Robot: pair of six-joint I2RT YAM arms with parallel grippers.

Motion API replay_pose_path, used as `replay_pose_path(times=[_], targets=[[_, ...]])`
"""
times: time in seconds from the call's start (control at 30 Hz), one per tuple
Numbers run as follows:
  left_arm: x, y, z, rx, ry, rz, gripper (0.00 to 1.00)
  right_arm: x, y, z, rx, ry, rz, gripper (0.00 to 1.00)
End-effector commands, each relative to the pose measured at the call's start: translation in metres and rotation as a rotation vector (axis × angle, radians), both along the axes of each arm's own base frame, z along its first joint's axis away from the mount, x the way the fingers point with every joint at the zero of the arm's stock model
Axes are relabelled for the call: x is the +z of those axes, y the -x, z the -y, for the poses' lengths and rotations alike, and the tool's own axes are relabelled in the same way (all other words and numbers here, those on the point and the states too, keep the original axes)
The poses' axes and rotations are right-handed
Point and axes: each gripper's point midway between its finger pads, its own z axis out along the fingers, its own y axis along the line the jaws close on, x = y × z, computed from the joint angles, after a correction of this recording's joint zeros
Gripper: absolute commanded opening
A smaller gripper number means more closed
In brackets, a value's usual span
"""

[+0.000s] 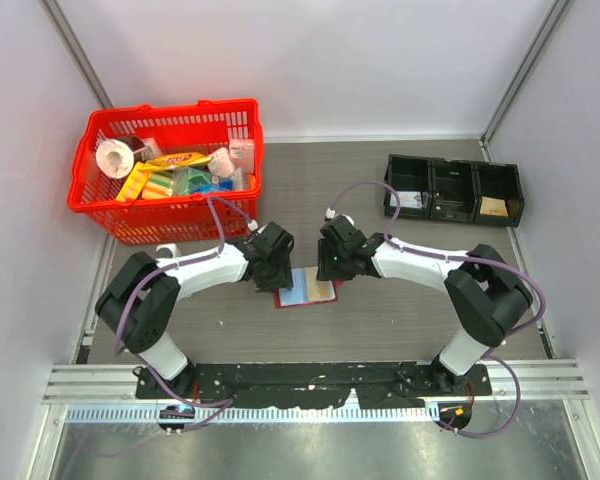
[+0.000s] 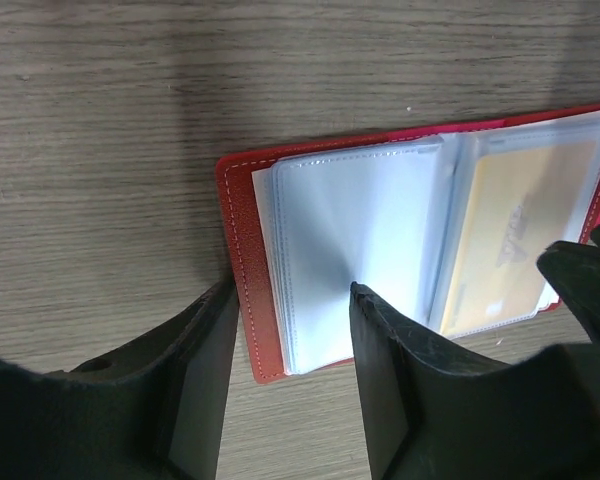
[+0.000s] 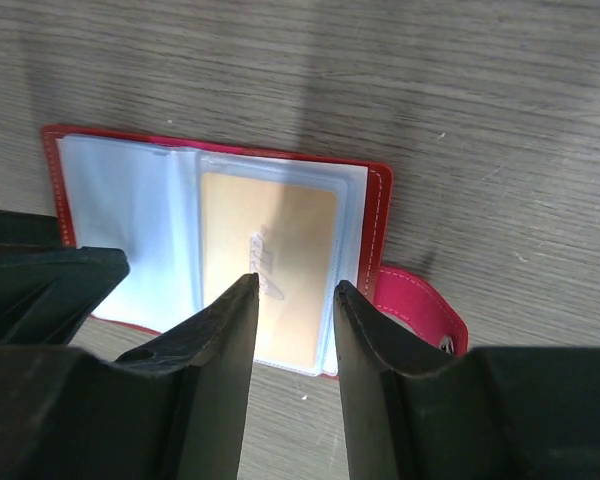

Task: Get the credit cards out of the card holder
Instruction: Remove the credit card from the card holder.

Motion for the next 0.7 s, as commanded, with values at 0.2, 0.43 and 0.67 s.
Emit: replay_pose_path(times=[0.2,0.43,0.67], targets=[[-0.031,0.021,-0.009,-0.023,-0.079,-0.103,0.44,-0.025,0.014,-0.004,0.026,0.004,-0.081,0.41],[-0.035,0.023,0.000,-0.052,-0.060,-0.114,0.30,-0.023,0.016,-0.013,0.053,-0.036,-0.095,0.38],[-0.036,0.020,0.005,-0.062,-0.043,-0.112,0.24,0.014,0.012,-0.033,0.103,-0.161,-0.032,0.28]])
